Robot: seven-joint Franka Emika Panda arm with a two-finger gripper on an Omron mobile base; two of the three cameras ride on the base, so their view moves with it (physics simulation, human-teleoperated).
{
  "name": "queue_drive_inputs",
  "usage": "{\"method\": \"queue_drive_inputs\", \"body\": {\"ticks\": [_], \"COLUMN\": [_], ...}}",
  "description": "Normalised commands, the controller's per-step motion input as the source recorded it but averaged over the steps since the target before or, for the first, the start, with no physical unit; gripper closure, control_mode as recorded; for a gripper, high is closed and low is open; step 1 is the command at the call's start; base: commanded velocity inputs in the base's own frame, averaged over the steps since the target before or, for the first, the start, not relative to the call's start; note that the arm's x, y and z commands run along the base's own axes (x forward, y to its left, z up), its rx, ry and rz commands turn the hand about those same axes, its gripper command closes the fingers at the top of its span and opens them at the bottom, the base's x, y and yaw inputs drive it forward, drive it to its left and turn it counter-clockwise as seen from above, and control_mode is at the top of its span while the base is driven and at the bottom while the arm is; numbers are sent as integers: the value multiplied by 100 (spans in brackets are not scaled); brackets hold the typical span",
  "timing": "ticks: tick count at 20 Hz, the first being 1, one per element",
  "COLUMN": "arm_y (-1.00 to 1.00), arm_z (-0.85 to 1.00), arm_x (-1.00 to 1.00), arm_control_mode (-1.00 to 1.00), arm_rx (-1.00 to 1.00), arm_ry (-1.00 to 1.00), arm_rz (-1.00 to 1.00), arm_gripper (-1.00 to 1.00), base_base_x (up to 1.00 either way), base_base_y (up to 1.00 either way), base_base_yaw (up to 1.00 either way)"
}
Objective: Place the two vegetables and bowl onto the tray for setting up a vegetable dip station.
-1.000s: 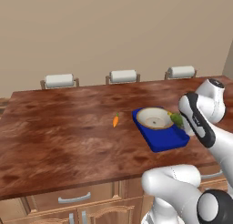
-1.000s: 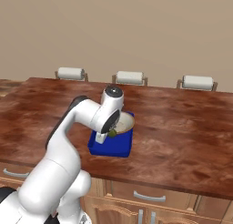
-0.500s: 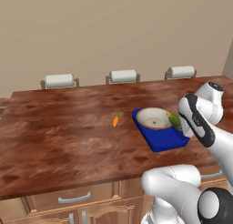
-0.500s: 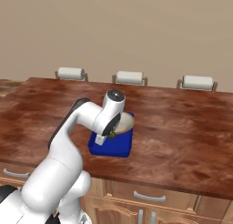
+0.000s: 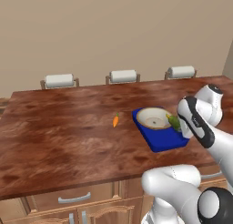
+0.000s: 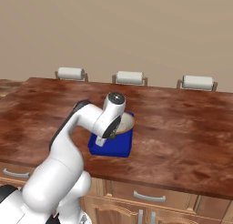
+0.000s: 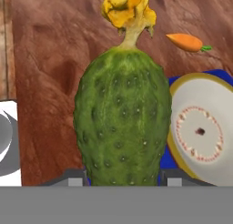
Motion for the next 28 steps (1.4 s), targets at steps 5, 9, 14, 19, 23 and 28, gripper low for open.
{"method": "queue_drive_inputs", "body": {"ticks": [5,9,14,19,23,28], "arm_y": [0,0,0,0,0,0], "arm_z": [-10,-8,-9,-9,-8,-9], "arm_x": [1,0,3,6,9,7], "arm_control_mode": [-100,-100,-100,-100,-100,-100], "arm_rx": [1,0,0,0,1,2], "arm_ry": [-4,-3,0,0,0,0], "arm_rz": [0,0,0,0,0,0], "arm_gripper": [100,100,100,100,100,100], "base_base_x": [0,0,0,0,0,0], "base_base_y": [0,0,0,0,0,0], "base_base_yaw": [0,0,0,0,0,0]}}
